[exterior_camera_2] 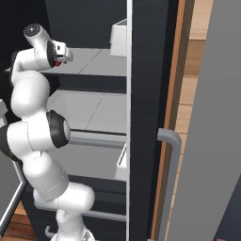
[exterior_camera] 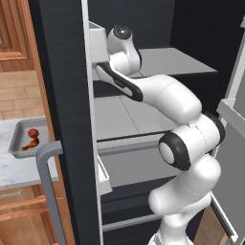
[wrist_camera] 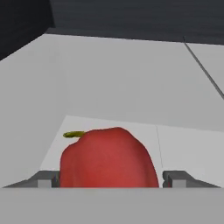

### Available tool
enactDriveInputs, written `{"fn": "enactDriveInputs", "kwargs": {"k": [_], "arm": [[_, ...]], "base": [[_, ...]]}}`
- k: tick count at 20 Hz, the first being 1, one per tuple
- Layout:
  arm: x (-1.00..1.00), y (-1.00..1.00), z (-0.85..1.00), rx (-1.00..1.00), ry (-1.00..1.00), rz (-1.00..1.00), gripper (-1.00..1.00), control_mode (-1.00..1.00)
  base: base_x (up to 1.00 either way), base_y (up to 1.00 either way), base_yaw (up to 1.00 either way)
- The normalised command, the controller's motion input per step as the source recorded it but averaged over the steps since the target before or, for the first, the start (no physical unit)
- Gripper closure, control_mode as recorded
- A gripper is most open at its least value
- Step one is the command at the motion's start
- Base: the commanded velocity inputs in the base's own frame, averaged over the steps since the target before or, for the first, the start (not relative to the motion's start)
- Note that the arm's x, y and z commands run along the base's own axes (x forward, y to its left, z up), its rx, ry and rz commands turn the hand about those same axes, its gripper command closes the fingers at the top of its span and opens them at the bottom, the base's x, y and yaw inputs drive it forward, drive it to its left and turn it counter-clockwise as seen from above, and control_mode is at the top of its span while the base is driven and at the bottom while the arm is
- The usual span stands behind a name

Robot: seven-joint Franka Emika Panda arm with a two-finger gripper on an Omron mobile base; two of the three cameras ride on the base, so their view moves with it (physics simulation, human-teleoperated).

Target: Place one bell pepper and one chicken drumstick in each tupperware on the nearby counter, to pack two identical lunches.

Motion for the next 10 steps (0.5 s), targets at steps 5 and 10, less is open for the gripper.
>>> {"fn": "enactDriveInputs", "kwargs": {"k": [5, 10], "arm": [[0.16, 0.01, -0.23, 0.00, -0.13, 0.04, 1.00, -1.00], [0.12, 0.00, -0.10, 0.00, -0.04, 0.02, 1.00, -1.00]], "base": [[0.00, 0.00, 0.00], [0.00, 0.00, 0.00]]}}
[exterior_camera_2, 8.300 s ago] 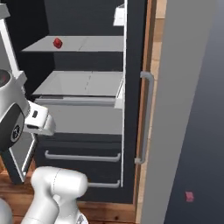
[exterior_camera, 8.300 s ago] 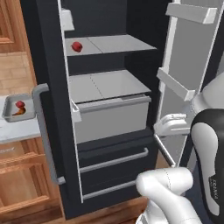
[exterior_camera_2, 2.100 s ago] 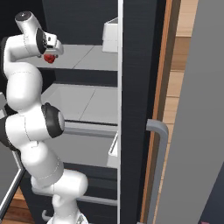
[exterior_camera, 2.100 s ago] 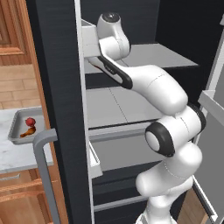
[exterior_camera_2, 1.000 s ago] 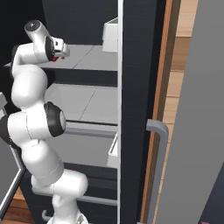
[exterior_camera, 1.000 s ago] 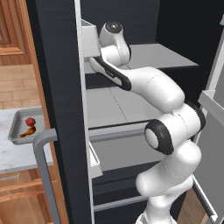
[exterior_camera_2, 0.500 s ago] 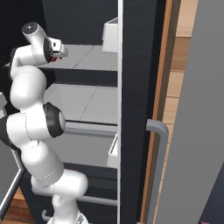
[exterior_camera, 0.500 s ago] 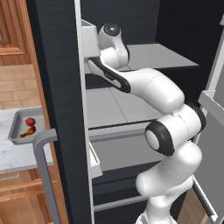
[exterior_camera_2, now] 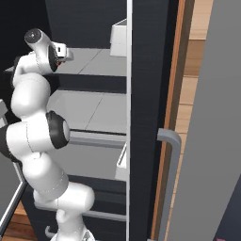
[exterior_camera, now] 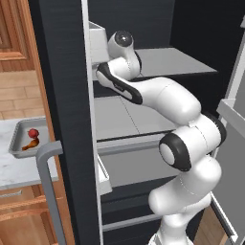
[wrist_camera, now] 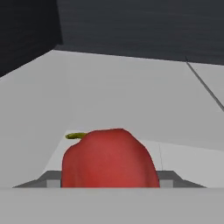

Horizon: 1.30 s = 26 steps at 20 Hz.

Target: Place one bell pepper and one chicken drumstick in each tupperware on the nearby counter, to pack two identical lunches.

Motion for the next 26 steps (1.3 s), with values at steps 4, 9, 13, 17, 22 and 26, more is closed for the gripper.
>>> {"fn": "enactDriveInputs", "kwargs": {"k": [4, 9, 13, 17, 22, 26], "arm": [[-0.41, -0.01, 0.02, 0.00, 0.13, 0.00, 1.00, -1.00], [-1.00, -0.25, 0.38, 0.00, 0.05, 0.00, 1.00, -1.00], [-1.00, -0.61, 0.07, 0.00, -0.01, 0.00, 1.00, -1.00], [-1.00, -0.89, -0.16, 0.00, -0.13, 0.00, 1.00, -1.00], [-1.00, -0.74, -0.07, 0.00, -0.33, 0.00, 1.00, -1.00], [-1.00, -0.43, 0.02, 0.00, -0.43, 0.00, 1.00, -1.00]], "base": [[0.00, 0.00, 0.00], [0.00, 0.00, 0.00], [0.00, 0.00, 0.00], [0.00, 0.00, 0.00], [0.00, 0.00, 0.00], [0.00, 0.00, 0.00]]}}
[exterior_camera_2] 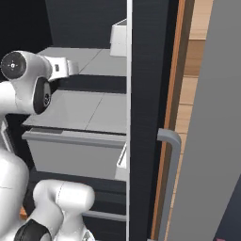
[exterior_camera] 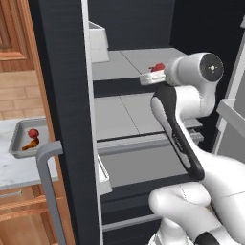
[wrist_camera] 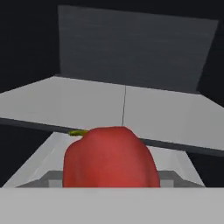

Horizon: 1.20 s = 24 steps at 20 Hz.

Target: Place one bell pepper and one chicken drumstick in each tupperware on the nearby counter, to pack two identical lunches.

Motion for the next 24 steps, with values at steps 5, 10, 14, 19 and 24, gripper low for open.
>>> {"fn": "enactDriveInputs", "kwargs": {"k": [5, 10, 14, 19, 24], "arm": [[-1.00, -0.37, 0.24, 0.00, -0.31, 0.00, 1.00, -1.00], [-1.00, -0.26, 0.30, 0.00, -0.19, 0.00, 1.00, -1.00], [-0.48, -0.03, 0.22, 0.00, 0.00, 0.00, 1.00, 1.00], [0.00, 0.00, 0.00, 0.00, 0.00, 0.00, 1.00, 1.00], [0.00, 0.00, 0.00, 0.00, 0.00, 0.00, 1.00, 1.00]], "base": [[0.00, 0.00, 0.00], [0.00, 0.00, 0.00], [-0.40, -0.04, 0.00], [-0.78, -0.04, 0.00], [-0.87, 0.00, 0.00]]}}
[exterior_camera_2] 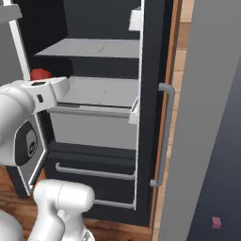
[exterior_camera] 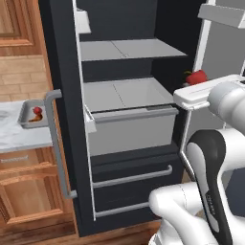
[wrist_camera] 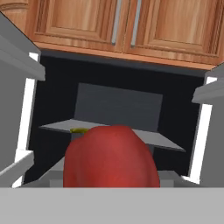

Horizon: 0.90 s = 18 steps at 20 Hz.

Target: Place one bell pepper and one chicken drumstick in each tupperware on the nearby counter, to pack two identical lunches.

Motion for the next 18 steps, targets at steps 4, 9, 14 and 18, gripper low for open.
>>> {"fn": "enactDriveInputs", "kwargs": {"k": [4, 9, 14, 18], "arm": [[0.00, 0.00, 0.00, 0.00, 0.00, 0.00, 1.00, 1.00], [0.00, 0.00, 0.00, 0.00, 0.00, 0.00, 1.00, 1.00], [0.00, 0.00, 0.00, 0.00, 0.00, 0.00, 1.00, 1.00], [0.00, 0.00, 0.00, 0.00, 0.00, 0.00, 1.00, 1.00]], "base": [[-0.98, 0.10, 0.00], [-0.82, 0.56, -0.01], [-0.18, 1.00, 0.00], [0.00, 1.00, 0.00]]}}
